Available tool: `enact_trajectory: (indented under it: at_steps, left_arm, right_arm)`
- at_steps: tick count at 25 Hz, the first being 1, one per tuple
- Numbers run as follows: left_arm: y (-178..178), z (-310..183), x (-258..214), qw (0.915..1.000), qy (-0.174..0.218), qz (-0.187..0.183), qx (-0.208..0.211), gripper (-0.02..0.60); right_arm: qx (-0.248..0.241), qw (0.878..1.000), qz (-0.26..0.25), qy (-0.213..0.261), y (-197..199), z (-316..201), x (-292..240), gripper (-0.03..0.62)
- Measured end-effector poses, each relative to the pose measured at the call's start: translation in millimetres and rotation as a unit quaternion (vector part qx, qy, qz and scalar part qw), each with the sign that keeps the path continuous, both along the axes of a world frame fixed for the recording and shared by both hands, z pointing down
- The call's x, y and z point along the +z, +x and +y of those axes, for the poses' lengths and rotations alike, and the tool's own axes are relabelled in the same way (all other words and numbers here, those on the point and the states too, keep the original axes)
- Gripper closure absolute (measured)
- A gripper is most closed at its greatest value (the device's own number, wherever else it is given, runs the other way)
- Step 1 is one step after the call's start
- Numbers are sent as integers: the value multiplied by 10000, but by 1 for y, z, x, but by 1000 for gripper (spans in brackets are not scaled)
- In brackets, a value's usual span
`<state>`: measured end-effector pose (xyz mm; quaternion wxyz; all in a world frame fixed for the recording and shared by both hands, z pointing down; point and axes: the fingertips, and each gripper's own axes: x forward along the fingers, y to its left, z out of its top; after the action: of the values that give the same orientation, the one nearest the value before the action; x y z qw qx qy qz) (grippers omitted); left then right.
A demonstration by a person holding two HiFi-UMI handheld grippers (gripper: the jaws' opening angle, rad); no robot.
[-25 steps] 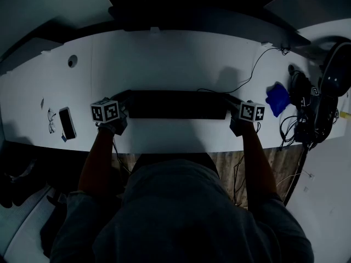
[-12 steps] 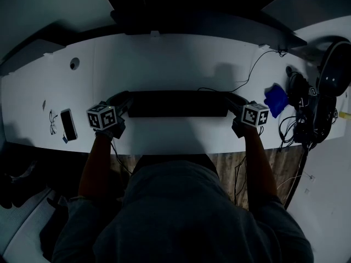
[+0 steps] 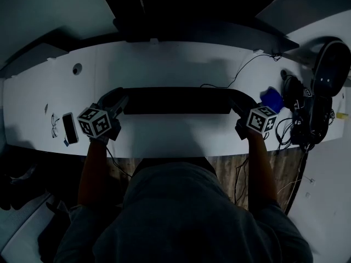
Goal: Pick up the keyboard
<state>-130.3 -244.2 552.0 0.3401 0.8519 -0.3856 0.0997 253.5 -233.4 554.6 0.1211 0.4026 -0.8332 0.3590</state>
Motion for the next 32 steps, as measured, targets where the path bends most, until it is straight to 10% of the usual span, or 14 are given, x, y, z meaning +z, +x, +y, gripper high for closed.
enact_trajectory:
  at_steps: [15, 32]
  left_arm:
    - [7, -3, -150, 9859, 1670, -86, 53, 407]
    - [13, -7, -240, 9667, 2559, -15, -68, 403]
  right_arm:
    - [62, 9876, -10, 1566, 7, 6, -146, 414]
    - [27, 9676, 70, 2525, 11, 1, -239, 413]
